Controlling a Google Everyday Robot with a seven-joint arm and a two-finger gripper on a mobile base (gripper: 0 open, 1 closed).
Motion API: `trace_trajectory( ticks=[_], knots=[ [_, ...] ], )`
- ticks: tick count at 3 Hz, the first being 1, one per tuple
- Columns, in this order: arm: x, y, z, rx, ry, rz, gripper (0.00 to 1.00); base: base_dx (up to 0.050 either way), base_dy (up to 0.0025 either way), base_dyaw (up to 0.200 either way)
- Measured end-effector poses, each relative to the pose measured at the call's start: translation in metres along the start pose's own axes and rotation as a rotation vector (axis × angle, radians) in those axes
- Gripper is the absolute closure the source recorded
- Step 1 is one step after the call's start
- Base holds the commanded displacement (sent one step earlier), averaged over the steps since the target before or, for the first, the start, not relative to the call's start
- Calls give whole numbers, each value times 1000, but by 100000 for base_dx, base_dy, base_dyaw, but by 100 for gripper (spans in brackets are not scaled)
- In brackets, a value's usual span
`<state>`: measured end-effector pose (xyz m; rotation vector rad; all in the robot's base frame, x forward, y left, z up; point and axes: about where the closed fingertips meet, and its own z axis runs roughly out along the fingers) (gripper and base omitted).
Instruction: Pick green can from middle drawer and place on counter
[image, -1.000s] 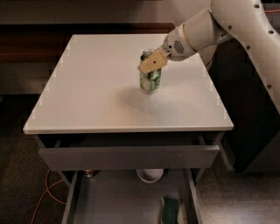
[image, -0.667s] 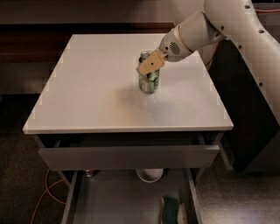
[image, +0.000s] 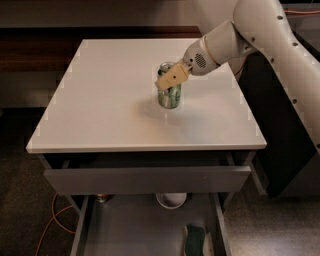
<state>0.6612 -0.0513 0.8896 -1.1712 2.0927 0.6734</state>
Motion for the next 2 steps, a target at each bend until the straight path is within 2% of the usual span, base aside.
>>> trace_trajectory(
  ticks=[1,2],
  knots=[
    [1,0,3,-4,1,0,0,0,0,0],
    [1,0,3,-4,1,0,0,0,0,0]
  ],
)
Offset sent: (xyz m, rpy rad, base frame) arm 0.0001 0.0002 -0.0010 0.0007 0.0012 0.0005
